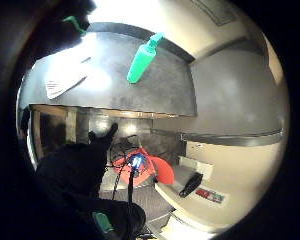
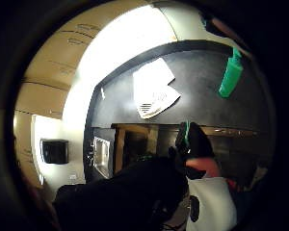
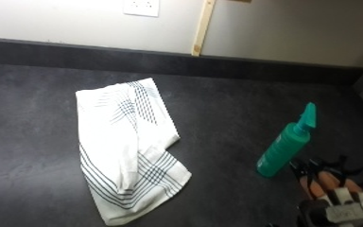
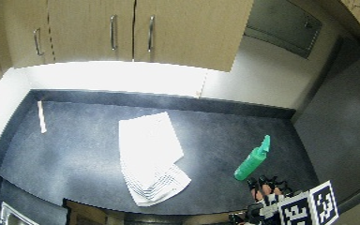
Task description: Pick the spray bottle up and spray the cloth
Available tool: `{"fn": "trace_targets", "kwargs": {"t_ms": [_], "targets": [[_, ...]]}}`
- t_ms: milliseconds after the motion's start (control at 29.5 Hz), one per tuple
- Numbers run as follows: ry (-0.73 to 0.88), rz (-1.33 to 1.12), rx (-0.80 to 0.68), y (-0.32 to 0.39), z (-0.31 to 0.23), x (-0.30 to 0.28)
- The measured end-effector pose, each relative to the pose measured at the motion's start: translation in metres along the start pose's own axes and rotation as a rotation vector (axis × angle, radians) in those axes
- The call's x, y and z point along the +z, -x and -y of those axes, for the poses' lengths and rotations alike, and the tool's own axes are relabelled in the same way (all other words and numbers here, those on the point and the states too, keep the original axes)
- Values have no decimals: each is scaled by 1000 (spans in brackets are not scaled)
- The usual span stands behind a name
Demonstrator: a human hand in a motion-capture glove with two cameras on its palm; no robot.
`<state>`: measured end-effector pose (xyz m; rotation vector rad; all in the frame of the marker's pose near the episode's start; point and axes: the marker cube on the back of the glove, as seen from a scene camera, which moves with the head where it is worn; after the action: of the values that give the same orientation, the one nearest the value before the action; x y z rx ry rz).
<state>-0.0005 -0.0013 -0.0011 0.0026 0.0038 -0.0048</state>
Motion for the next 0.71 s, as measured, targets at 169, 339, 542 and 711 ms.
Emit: {"fn": "trace_targets", "kwargs": {"t_ms": [169, 339, 542, 711], "targets": [[-22, -32, -39, 4, 12, -10], [-27, -32, -60, 8, 23, -14], [-13, -28, -59, 8, 24, -7], [10, 11, -33, 3, 15, 5]]}}
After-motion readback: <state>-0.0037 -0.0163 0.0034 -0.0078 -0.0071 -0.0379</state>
